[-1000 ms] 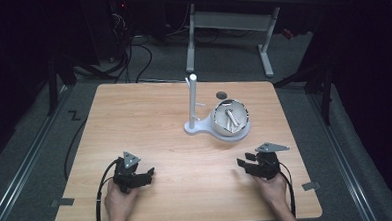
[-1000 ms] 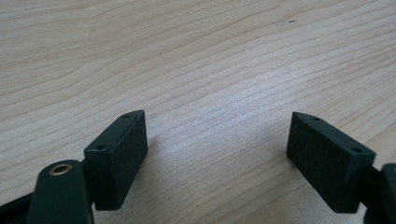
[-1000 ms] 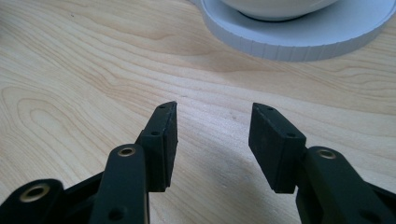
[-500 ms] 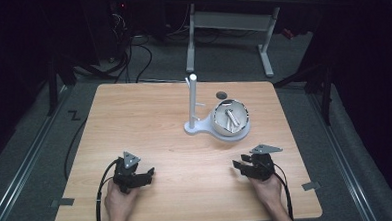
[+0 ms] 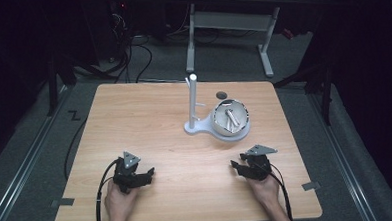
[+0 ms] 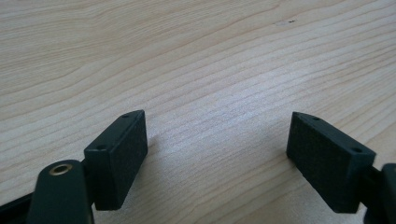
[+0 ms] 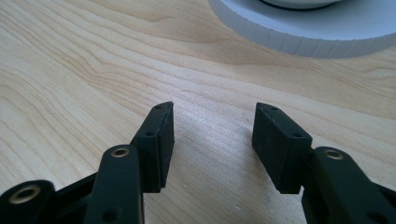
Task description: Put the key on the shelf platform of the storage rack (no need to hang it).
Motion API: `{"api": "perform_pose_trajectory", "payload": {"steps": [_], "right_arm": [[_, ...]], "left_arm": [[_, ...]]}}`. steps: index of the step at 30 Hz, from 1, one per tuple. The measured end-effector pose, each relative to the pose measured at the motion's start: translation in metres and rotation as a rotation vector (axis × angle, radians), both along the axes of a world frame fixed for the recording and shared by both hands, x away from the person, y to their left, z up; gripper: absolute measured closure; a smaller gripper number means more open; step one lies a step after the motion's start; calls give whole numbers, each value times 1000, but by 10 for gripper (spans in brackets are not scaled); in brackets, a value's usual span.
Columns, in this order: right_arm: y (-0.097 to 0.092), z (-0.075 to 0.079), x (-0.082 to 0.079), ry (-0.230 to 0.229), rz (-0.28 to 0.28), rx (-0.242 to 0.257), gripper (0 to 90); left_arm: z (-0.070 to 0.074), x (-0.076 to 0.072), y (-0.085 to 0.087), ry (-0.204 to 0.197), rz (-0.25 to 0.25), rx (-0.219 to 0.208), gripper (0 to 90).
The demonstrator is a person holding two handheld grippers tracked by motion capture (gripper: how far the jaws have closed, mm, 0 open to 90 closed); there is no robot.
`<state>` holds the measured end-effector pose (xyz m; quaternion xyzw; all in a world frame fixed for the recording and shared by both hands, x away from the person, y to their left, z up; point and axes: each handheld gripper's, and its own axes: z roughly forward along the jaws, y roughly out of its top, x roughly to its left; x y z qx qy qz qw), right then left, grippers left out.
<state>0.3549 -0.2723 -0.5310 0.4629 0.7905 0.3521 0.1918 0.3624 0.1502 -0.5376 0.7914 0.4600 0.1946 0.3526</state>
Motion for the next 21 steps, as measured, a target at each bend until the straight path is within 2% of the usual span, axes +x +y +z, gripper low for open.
{"api": "perform_pose_trajectory", "payload": {"steps": [5,21], "right_arm": [[4,-1,-1,-15,19,-41,441],[4,-1,2,-17,22,-46,425]], "left_arm": [[0,0,0,-1,1,0,208],[0,0,0,-1,1,-1,208]]}}
